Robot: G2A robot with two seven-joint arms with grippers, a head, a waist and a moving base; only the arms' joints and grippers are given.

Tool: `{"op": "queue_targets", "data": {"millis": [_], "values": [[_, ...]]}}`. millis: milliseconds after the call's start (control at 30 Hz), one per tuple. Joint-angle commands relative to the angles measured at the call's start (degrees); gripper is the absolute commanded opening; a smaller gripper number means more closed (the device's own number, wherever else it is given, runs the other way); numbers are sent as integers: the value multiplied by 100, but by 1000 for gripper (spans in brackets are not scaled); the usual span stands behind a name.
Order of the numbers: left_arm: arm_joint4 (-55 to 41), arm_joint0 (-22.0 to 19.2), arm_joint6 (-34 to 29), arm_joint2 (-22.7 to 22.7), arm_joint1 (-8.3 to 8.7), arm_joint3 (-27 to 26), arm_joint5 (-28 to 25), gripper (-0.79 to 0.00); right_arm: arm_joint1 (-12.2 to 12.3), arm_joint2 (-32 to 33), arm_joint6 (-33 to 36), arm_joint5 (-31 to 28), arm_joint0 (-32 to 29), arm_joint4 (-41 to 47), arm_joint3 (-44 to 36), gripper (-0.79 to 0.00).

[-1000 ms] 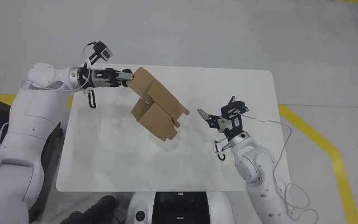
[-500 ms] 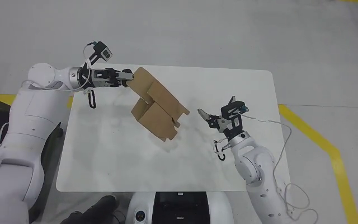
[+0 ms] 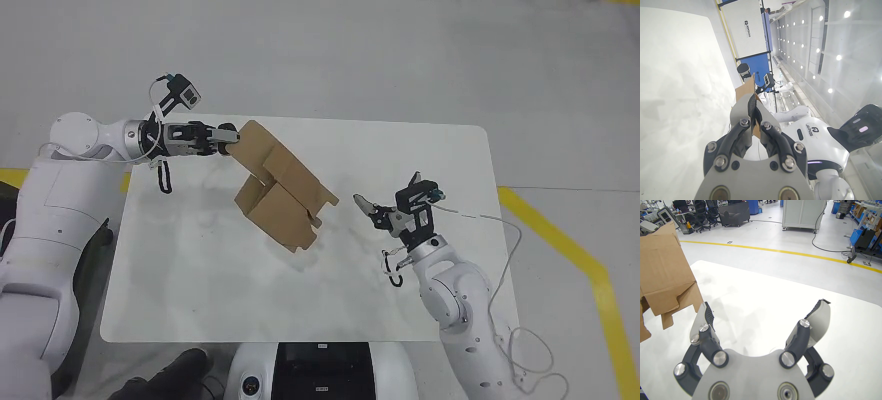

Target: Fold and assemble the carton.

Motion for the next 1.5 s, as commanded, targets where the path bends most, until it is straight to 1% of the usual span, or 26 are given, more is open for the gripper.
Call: {"op": "queue_targets", "data": {"millis": [0,100,233,300,400,567,667,833,1000,1033,1367,1467], "values": [[-1,0,0,0,0,0,0,-785,0,80,133,-295,-27,897,-25,0],[-1,0,0,0,0,0,0,-785,17,249,493,-734,-43,2139,-29,0],[-1,0,0,0,0,0,0,-785,51,445,1039,-1104,-77,3685,28,0],[-1,0,0,0,0,0,0,-785,66,504,1332,-1144,-87,4425,99,0],[-1,0,0,0,0,0,0,-785,97,550,1819,-1162,-31,5159,341,0],[-1,0,0,0,0,0,0,-785,104,370,2527,-1074,115,6635,894,0],[-1,0,0,0,0,0,0,-785,100,215,2832,-1086,220,7246,1201,0],[-1,0,0,0,0,0,0,-785,71,-173,3143,-1222,366,7880,1603,0],[-1,0,0,0,0,0,0,-785,24,-513,3197,-1528,530,8406,1917,0],[-1,0,0,0,0,0,0,-785,23,-529,3199,-1594,565,8381,1958,0],[-1,0,0,0,0,0,0,-785,24,-551,3124,-1549,555,8357,1912,0],[-1,0,0,0,0,0,0,-785,-4,-725,3079,-1485,572,8686,2016,0]]}}
